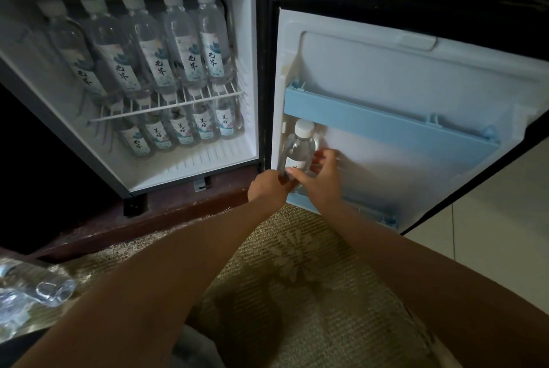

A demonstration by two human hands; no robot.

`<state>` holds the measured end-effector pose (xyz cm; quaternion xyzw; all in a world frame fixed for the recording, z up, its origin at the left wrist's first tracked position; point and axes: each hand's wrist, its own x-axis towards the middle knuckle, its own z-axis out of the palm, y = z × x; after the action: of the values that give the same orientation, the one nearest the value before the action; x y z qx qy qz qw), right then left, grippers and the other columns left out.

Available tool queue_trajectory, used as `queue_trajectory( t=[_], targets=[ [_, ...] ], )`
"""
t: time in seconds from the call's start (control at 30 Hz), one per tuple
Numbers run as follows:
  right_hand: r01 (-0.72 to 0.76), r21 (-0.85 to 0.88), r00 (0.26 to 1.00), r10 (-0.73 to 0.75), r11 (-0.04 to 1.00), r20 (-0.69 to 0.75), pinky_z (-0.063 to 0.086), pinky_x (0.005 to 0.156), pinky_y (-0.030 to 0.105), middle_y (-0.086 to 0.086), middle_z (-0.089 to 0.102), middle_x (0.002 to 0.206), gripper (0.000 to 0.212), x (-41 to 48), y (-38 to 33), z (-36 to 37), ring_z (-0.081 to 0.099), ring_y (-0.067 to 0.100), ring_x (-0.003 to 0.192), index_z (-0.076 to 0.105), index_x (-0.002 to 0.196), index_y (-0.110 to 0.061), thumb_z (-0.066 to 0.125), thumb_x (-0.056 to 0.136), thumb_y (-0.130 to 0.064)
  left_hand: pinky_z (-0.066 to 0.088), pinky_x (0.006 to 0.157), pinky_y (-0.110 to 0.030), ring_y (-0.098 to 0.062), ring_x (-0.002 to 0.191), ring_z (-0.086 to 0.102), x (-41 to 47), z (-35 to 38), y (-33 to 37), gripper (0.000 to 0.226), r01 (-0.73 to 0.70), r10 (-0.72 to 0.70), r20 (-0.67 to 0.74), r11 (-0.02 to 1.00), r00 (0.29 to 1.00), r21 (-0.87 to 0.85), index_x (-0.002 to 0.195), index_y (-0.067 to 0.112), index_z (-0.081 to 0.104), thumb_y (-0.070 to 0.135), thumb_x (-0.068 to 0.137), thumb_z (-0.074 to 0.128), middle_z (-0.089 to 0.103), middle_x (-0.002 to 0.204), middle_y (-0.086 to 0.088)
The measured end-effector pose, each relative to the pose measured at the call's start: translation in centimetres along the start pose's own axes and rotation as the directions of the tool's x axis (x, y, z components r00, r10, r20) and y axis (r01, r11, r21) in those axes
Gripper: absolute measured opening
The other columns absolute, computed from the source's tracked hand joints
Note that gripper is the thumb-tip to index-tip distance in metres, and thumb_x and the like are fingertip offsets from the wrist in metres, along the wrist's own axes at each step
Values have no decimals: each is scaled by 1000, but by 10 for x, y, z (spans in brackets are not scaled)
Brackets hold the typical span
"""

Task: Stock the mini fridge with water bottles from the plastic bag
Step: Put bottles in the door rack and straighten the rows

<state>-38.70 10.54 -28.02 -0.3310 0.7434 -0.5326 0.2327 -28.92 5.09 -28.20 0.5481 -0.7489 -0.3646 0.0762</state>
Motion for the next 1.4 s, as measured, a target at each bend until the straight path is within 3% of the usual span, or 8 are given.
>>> queue_trajectory(
  t=[0.47, 0.73, 0.9, 0.97, 1.13, 1.2, 1.3, 1.4],
  targets=[
    [-84, -59, 996, 83, 995, -18, 49, 97, 41, 2, 62, 117, 64, -5, 3, 9, 58, 18, 108, 50, 123, -13, 81, 71, -34, 39, 52, -24, -14, 68, 57, -8, -8, 0, 27, -3, 3, 27, 1000, 1000, -18, 94, 14, 68, 38, 91, 57, 67, 85, -2],
    [-92, -54, 996, 93, 994, 2, 44, 91, 27, -1, 56, 122, 70, -17, 2, 4, 53, 14, 110, 44, 132, -12, 79, 74, -30, 45, 65, -23, -13, 83, 64, -14, -15, -12, 12, 5, -5, 8, 1000, 1000, -21, 98, 23, 69, 29, 89, 63, 70, 100, 3],
    [-183, -73, 982, 178, 980, -62, 40, 65, 19, -4, 53, 92, 48, -27, 0, 1, 53, 9, 80, 48, 104, -14, 80, 73, -30, 49, 69, -23, -13, 85, 67, -19, -26, -16, 11, -18, 20, 51, 999, 998, -47, 95, 23, 70, 27, 87, 65, 70, 98, 3],
    [-231, -62, 972, 227, 971, -65, 40, 62, 20, -2, 54, 87, 44, -32, -2, 1, 52, 9, 75, 48, 99, -12, 80, 73, -30, 54, 74, -26, -12, 81, 69, -20, -34, -17, 8, -36, 44, 98, 996, 994, -88, 93, 22, 71, 25, 86, 66, 72, 96, 2],
    [-192, -71, 978, 197, 979, 67, 36, 60, 14, -10, 54, 80, 31, -45, -16, 14, 51, 4, 72, 55, 97, -14, 76, 79, -29, 54, 69, -28, -14, 69, 63, -23, -82, -17, 18, -88, 96, 189, 995, 977, -50, 99, 10, 71, 17, 83, 69, 73, 92, -9],
    [-159, -15, 978, 160, 987, 135, 41, 64, 19, -10, 55, 79, 27, -53, -29, 29, 53, 5, 72, 56, 95, -15, 75, 80, -26, 51, 61, -24, -15, 66, 61, -26, -119, -21, 21, -80, 88, 182, 996, 979, -50, 103, 6, 69, 14, 84, 68, 71, 90, -13],
    [-135, 48, 961, 119, 990, 248, 47, 77, 30, -5, 58, 82, 24, -67, -53, 62, 57, 11, 77, 57, 94, -16, 76, 80, -24, 46, 59, -21, -9, 64, 58, -40, -183, -40, 19, -45, 50, 101, 997, 994, -56, 105, 11, 66, 15, 87, 66, 66, 81, -2],
    [-97, 85, 914, 55, 992, 401, 48, 77, 30, -1, 61, 85, 26, -83, -82, 101, 59, 15, 84, 58, 100, -14, 74, 82, -23, 45, 55, -20, -6, 57, 57, -64, -246, -83, 13, 27, -28, -15, 997, 999, -73, 99, 16, 63, 14, 86, 66, 62, 79, -3]
  ],
)
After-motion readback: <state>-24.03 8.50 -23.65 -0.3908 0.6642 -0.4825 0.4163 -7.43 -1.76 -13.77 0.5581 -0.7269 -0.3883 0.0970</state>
